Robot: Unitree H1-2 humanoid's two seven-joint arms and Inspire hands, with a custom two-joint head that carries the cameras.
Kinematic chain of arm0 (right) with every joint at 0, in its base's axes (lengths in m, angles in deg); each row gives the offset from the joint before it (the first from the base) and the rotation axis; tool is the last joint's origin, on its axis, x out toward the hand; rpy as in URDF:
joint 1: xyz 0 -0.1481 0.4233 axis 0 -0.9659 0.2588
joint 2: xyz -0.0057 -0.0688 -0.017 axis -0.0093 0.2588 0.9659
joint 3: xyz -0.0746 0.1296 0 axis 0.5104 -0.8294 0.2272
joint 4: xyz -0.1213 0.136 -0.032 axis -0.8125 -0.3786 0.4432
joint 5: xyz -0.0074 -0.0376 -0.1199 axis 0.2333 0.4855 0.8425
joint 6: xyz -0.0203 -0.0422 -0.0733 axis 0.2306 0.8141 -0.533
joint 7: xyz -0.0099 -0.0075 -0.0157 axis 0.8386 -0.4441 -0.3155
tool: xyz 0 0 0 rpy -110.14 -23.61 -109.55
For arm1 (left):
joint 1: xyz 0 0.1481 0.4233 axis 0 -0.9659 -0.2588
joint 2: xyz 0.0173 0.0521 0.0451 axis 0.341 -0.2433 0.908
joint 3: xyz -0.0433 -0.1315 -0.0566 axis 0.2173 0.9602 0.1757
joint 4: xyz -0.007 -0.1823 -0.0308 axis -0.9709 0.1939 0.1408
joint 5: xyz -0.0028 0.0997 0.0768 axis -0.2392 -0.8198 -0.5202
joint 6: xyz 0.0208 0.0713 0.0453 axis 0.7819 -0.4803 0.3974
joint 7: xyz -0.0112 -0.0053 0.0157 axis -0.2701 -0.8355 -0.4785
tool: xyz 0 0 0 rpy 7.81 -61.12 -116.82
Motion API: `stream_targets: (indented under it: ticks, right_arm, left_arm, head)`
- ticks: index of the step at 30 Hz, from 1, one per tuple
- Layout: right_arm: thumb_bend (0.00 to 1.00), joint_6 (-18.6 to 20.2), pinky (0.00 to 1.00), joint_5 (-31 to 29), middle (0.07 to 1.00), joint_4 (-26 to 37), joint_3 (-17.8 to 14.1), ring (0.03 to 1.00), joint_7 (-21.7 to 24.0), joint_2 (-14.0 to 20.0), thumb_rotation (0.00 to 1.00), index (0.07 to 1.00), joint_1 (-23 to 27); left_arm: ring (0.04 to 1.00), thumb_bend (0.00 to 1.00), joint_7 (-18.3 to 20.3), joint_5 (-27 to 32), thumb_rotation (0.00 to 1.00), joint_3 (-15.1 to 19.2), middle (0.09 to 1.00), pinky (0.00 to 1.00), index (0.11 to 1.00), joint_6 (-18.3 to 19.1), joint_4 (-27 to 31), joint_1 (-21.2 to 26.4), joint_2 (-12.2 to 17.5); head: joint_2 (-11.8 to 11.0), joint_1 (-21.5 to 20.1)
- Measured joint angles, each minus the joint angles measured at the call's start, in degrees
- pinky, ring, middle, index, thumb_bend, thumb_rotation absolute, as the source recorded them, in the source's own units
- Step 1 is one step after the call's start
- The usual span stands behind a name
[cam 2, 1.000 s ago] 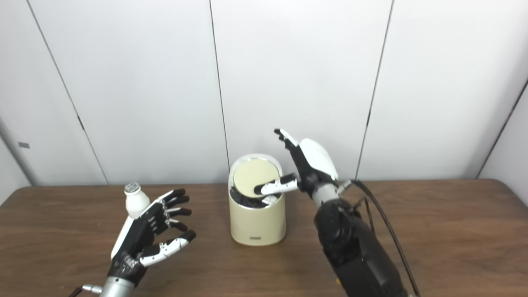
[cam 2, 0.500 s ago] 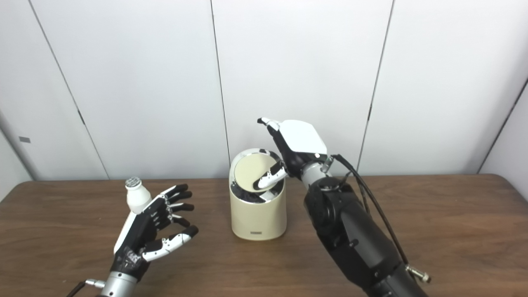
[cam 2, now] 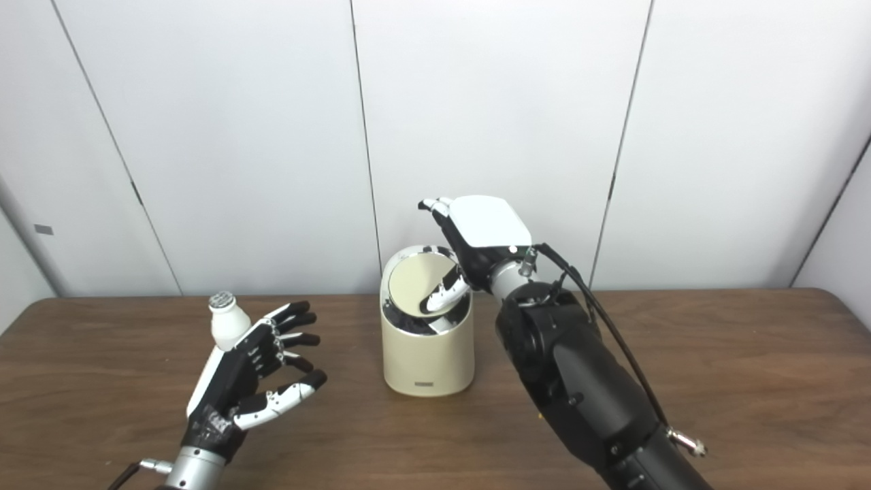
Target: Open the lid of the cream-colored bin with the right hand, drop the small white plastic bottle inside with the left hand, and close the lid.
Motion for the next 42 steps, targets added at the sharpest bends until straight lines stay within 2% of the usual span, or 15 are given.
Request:
stream_targets:
  ticks: [3,5,9,15,19,24,29,32,34,42]
  right_arm:
    - [0.95,-0.01,0.62,-0.06,0.913,0.17,-0.66,0.800,0.01,-0.19,0.21,0.904,-0.26]
    - [0.92,0.04,0.64,-1.23,0.901,0.39,-2.24,0.810,-0.03,-0.73,0.23,0.898,-0.84]
    - [0.90,1.12,0.66,-6.06,0.913,1.19,-7.55,0.845,-0.11,-2.94,0.30,0.910,-3.16]
    - [0.88,1.36,0.62,-13.51,0.888,4.90,-15.11,0.811,-1.80,-5.98,0.41,0.907,-5.70]
    - [0.92,-1.08,0.58,-21.52,0.878,6.78,-20.27,0.786,-5.09,-6.97,0.44,0.906,-7.34]
    - [0.90,-3.08,0.57,-26.10,0.857,7.81,-21.38,0.755,-7.04,-5.82,0.45,0.903,-12.60]
    - [0.91,-10.08,0.63,-33.38,0.869,7.88,-24.87,0.791,-10.83,-4.97,0.41,0.886,-18.46]
    - [0.88,-15.11,0.64,-37.83,0.882,7.78,-25.73,0.809,-11.58,-4.59,0.39,0.890,-21.07]
    - [0.87,-17.08,0.68,-39.63,0.895,7.70,-25.77,0.823,-11.77,-4.41,0.36,0.898,-22.53]
    - [0.86,-17.54,0.74,-43.92,0.907,7.21,-26.36,0.836,-12.81,-4.77,0.31,0.905,-25.88]
  left_arm:
    - [0.721,0.63,0.14,0.01,0.09,0.00,0.820,0.55,0.852,0.00,0.00,0.00,0.02]
    - [0.718,0.64,0.30,0.00,0.09,0.01,0.815,0.55,0.846,0.00,-0.01,0.00,0.06]
    - [0.712,0.64,0.49,-0.02,0.08,0.02,0.811,0.55,0.844,-0.02,-0.02,0.00,0.07]
    - [0.711,0.65,0.71,-0.03,0.10,0.02,0.809,0.55,0.843,-0.03,-0.35,0.00,0.03]
    - [0.714,0.65,0.71,-0.17,0.10,0.01,0.810,0.55,0.842,-0.04,-0.41,0.00,0.01]
    - [0.716,0.65,0.74,-0.19,0.11,-0.01,0.808,0.55,0.842,-0.04,-0.41,-0.01,0.00]
    - [0.712,0.64,0.75,-0.18,0.09,0.09,0.808,0.55,0.841,-0.04,-0.41,-0.03,0.04]
    - [0.711,0.64,0.77,-0.18,0.08,0.06,0.807,0.55,0.841,-0.07,-0.41,-0.03,0.03]
    - [0.707,0.64,0.78,-0.18,0.08,0.07,0.805,0.55,0.840,-0.10,-0.44,-0.03,0.04]
    - [0.706,0.64,0.86,-0.14,0.09,0.08,0.802,0.55,0.838,-0.11,-0.46,-0.03,0.10]
  head:
    - [0.00,-0.09]
    - [-0.09,-0.17]
    - [-0.09,-0.35]
    - [-0.44,-0.53]
    - [-0.35,-0.53]
    - [-0.35,-0.62]
    - [-0.44,-0.79]
    - [-0.44,-0.97]
    - [-0.44,-1.05]
    - [-0.62,-1.23]
